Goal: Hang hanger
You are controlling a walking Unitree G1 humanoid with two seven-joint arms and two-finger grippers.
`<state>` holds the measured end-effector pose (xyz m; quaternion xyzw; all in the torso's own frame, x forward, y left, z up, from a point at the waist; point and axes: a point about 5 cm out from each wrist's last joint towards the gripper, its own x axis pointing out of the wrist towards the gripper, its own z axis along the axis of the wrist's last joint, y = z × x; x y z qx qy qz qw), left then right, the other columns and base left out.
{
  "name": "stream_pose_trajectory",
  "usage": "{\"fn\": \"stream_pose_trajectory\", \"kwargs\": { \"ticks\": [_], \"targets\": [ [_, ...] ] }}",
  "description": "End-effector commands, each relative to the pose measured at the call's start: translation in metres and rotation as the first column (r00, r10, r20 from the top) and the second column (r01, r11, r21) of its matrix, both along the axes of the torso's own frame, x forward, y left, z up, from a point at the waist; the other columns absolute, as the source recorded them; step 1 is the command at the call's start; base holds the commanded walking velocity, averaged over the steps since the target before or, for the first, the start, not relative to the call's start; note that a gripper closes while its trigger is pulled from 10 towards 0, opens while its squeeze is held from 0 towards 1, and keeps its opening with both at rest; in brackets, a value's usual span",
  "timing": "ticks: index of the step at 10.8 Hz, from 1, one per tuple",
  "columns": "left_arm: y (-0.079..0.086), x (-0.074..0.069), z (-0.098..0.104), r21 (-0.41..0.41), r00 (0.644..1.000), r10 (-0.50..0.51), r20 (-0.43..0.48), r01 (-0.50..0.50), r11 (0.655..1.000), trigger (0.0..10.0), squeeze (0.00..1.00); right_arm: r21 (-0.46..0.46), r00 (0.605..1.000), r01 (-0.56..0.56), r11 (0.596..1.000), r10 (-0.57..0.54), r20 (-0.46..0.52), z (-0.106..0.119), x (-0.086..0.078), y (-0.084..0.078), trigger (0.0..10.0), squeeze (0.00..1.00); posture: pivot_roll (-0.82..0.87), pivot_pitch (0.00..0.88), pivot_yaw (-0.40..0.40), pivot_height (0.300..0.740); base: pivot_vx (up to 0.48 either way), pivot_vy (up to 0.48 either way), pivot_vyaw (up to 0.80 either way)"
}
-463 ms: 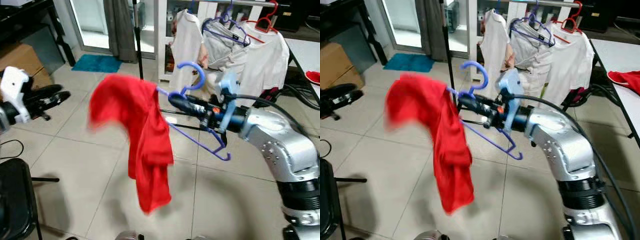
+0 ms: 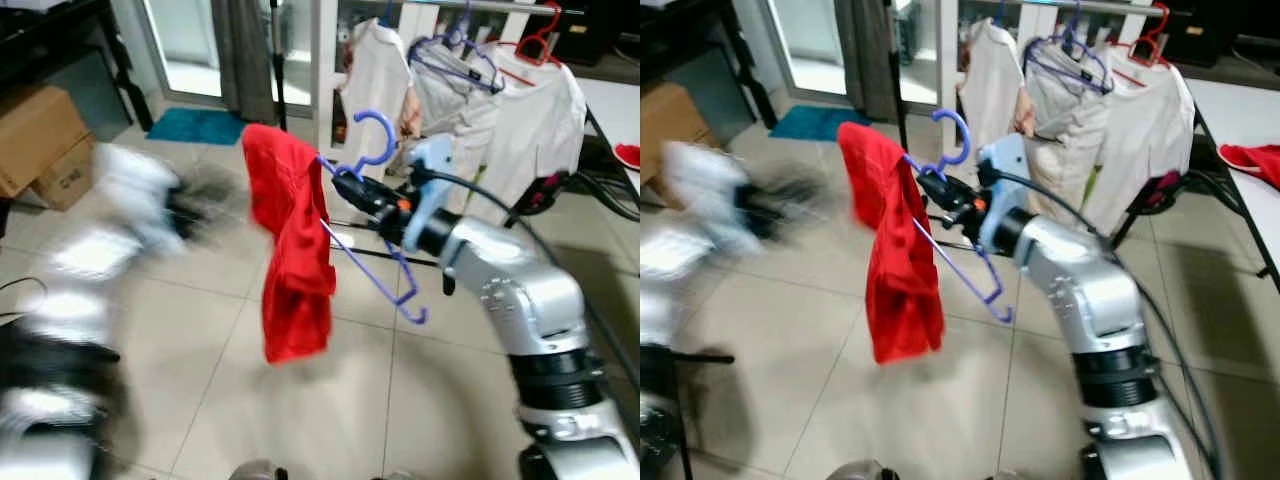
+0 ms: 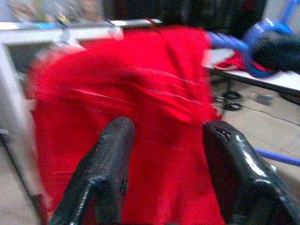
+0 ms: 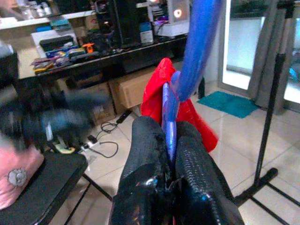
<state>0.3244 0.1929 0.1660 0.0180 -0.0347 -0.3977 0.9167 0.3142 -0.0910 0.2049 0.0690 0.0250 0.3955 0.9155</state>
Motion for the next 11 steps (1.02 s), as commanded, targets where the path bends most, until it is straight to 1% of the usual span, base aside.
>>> {"fn": "stream_pose_trajectory", "kwargs": {
  "ticks": [1,2,3,5,6,7,8,9,10,11],
  "targets": [
    [-0.014,-0.001,-0.003,0.042,1.0,0.008,0.006,-0.009,0.999,10.0,0.0,0.023,0.999,0.024,0.999,-0.025,0.023,0.007,0.002,0.001,10.0,0.0,-0.04,0.026,0.028,0.74,0.0,0.0,0.0],
    [-0.028,0.001,-0.007,0.061,0.998,0.057,0.033,-0.059,0.996,10.0,0.0,0.053,0.999,0.032,0.998,-0.033,0.016,0.007,0.002,0.006,10.0,0.0,-0.04,0.025,0.027,0.74,0.0,0.0,0.0],
    [-0.036,0.002,-0.004,0.089,0.985,0.132,0.112,-0.142,0.986,10.0,0.0,0.078,1.0,0.025,0.997,-0.026,0.016,0.009,0.001,0.01,10.0,0.0,-0.04,0.023,0.031,0.74,0.0,0.0,0.0],
    [-0.046,0.0,-0.006,0.069,0.979,0.17,0.109,-0.178,0.982,10.0,0.0,0.086,1.0,0.005,0.996,-0.007,0.024,0.01,-0.001,0.014,10.0,0.0,-0.05,0.025,0.029,0.74,0.0,0.0,0.0],
    [-0.047,0.002,-0.008,0.062,0.965,0.239,0.11,-0.247,0.967,10.0,0.0,0.09,1.0,-0.002,0.996,0.0,0.024,0.01,-0.002,0.016,10.0,0.0,-0.04,0.025,0.031,0.74,0.0,0.0,0.0],
    [-0.047,0.003,-0.008,0.056,0.953,0.279,0.115,-0.287,0.956,10.0,0.0,0.091,1.0,-0.005,0.996,0.003,0.024,0.011,-0.002,0.017,10.0,0.0,-0.04,0.025,0.033,0.74,0.0,0.0,0.0],
    [-0.05,0.003,-0.01,0.032,0.95,0.297,0.093,-0.301,0.953,6.2,0.0,0.091,1.0,-0.009,0.996,0.007,0.028,0.011,-0.002,0.018,10.0,0.0,-0.04,0.025,0.031,0.74,0.0,0.0,0.0],
    [-0.052,0.003,-0.009,0.013,0.949,0.305,0.077,-0.307,0.952,1.7,0.0,0.093,1.0,-0.014,0.996,0.011,0.028,0.011,-0.002,0.018,10.0,0.0,-0.04,0.03,0.028,0.74,0.0,0.0,0.0],
    [-0.052,0.003,-0.01,0.005,0.945,0.32,0.067,-0.321,0.947,0.0,0.0,0.093,0.999,-0.024,0.995,0.022,0.027,0.011,-0.003,0.019,10.0,0.0,-0.04,0.031,0.028,0.74,0.0,0.0,0.0],
    [-0.052,0.004,-0.011,0.005,0.944,0.326,0.059,-0.327,0.945,0.0,0.0,0.093,0.999,-0.032,0.995,0.03,0.027,0.011,-0.004,0.02,10.0,0.0,-0.04,0.032,0.027,0.74,0.0,0.0,0.0]
  ]
}}
